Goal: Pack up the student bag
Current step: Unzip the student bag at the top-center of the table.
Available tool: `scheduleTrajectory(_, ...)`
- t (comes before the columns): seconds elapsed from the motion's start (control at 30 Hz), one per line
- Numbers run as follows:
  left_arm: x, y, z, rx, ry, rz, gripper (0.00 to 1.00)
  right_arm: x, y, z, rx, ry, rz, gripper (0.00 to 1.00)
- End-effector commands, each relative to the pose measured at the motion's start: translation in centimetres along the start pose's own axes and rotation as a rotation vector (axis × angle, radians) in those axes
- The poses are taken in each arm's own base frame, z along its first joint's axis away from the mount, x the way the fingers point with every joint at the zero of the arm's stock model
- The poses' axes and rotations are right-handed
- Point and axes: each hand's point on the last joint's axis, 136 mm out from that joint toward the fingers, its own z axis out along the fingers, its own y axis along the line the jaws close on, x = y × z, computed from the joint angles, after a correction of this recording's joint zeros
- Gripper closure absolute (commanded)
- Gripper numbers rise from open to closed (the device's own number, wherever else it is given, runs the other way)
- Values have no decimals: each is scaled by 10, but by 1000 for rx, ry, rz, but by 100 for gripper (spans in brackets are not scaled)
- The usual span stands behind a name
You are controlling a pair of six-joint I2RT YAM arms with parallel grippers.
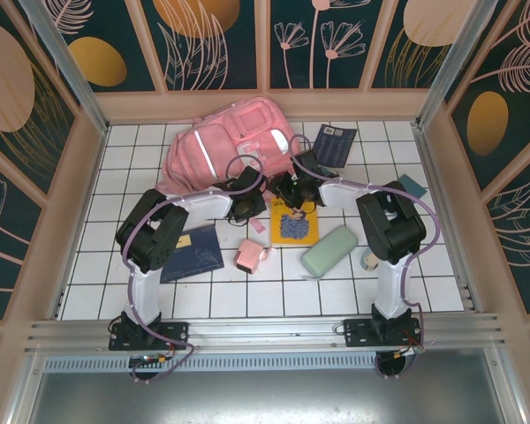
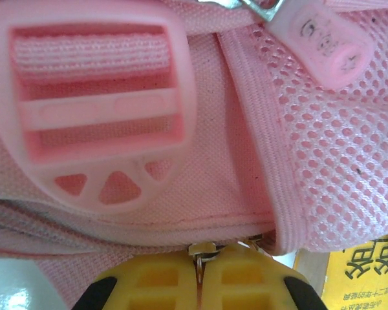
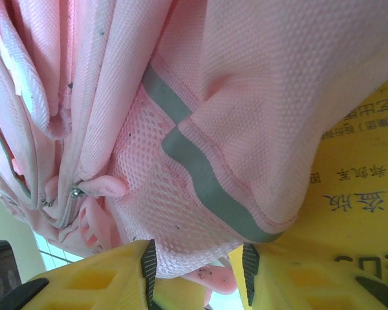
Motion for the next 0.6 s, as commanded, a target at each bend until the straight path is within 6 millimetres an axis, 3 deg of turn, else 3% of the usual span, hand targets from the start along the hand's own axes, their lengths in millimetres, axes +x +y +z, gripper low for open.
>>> scheduleTrajectory(0.0,8,12,-2,-41,26,36,100,4,17,2,-69,30,31,56)
scheduleTrajectory(0.13,4,4,-12,-8,26,64,100,10,27,1,-146,60,92,55)
scheduleTrajectory(0.3,10,3,-11,5,50,80,100,11,32,8,-183,80,143,53)
scheduleTrajectory(0.57,8,5,-14,-12,47,91,100,18,12,21,-133,107,250,55)
